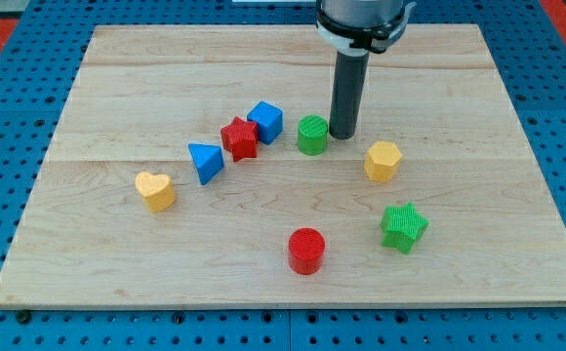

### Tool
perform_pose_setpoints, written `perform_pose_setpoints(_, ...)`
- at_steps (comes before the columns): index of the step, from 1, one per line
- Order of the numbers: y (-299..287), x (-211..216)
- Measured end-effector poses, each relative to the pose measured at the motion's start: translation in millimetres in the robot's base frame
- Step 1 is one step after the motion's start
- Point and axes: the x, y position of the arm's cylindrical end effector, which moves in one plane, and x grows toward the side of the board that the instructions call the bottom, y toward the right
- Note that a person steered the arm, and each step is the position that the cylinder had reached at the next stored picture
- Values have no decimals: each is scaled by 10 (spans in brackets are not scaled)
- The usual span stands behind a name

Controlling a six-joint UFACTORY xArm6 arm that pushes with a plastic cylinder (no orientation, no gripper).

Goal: Move the green circle and the yellow hexagon closely to each other

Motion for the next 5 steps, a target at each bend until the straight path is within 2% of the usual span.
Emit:
perform_pose_setpoints(1,40,-136)
perform_pose_setpoints(2,-342,-210)
perform_pose_setpoints(5,-519,-210)
